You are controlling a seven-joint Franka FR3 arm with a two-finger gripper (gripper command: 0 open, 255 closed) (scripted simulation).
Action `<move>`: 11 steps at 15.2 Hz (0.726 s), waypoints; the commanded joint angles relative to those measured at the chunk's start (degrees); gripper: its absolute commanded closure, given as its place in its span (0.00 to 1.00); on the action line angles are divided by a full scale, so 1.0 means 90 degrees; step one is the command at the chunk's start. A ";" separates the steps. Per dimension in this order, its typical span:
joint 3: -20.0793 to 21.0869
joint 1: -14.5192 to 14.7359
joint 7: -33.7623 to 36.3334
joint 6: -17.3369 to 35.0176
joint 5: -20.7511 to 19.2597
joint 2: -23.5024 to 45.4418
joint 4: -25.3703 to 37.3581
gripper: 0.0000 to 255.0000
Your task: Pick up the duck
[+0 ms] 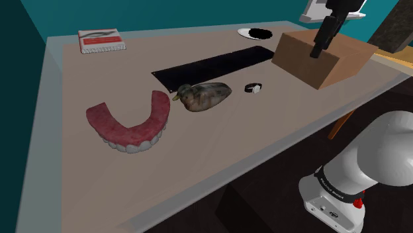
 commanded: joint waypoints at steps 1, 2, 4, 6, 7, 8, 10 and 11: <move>0.0000 0.0000 0.0000 0.0000 0.0000 0.0000 0.0000 0.00; -0.0025 0.0123 -0.0200 0.0205 0.0019 0.0129 -0.0026 0.00; -0.0070 0.0372 -0.0600 0.0603 0.0064 0.0391 -0.0063 0.00; -0.0105 0.0620 -0.1002 0.0984 0.0121 0.0658 -0.0080 0.00; -0.0119 0.0744 -0.1204 0.1168 0.0154 0.0793 -0.0083 0.00; -0.0130 0.0867 -0.1407 0.1348 0.0189 0.0927 -0.0081 0.00; -0.0146 0.1113 -0.1814 0.1693 0.0268 0.1193 -0.0068 0.00; -0.0150 0.1235 -0.2019 0.1858 0.0312 0.1324 -0.0057 0.00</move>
